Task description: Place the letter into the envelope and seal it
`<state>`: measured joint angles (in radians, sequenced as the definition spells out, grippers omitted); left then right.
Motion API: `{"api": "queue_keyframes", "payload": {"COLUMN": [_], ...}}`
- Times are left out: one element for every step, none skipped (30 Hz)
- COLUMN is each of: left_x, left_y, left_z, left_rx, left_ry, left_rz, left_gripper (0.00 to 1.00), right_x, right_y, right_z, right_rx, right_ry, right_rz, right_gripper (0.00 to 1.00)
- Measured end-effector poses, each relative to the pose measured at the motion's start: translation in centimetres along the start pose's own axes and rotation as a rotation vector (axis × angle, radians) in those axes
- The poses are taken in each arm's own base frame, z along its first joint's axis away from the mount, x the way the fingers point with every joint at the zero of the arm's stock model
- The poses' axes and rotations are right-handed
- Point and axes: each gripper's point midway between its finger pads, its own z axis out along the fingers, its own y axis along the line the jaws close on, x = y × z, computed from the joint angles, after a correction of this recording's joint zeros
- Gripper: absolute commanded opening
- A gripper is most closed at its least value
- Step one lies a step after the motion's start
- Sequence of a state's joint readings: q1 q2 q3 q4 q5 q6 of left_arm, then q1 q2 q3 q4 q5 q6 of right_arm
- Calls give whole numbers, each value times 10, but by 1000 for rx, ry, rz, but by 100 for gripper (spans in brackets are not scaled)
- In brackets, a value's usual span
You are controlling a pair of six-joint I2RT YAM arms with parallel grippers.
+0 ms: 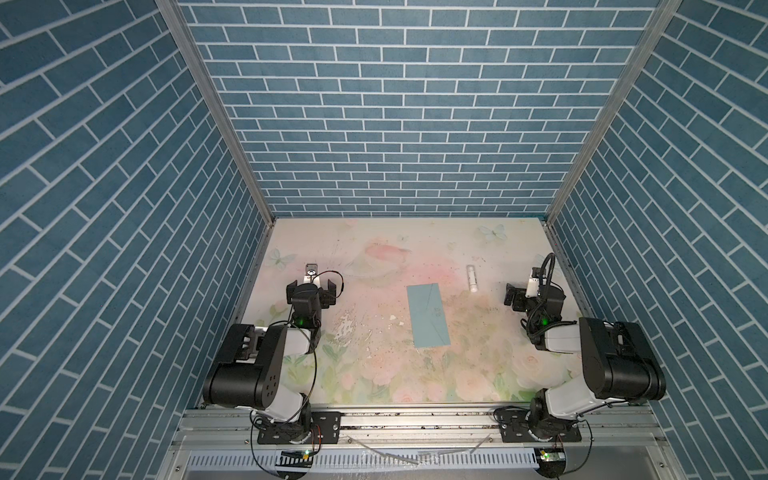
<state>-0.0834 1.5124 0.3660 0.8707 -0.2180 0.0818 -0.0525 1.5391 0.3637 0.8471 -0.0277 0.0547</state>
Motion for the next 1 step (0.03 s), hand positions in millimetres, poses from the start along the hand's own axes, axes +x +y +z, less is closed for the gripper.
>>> {"api": "queue_keyframes", "payload": {"left_x": [0], "left_y": [0], "left_z": [0], "left_rx": [0], "left_ry": [0], "left_rz": [0], "left_gripper": [100], "right_x": [0], "right_y": [0], "right_z": [0], "right_rx": [-2], "right_ry": [2], "right_rz": [0], "right_gripper": [99]}}
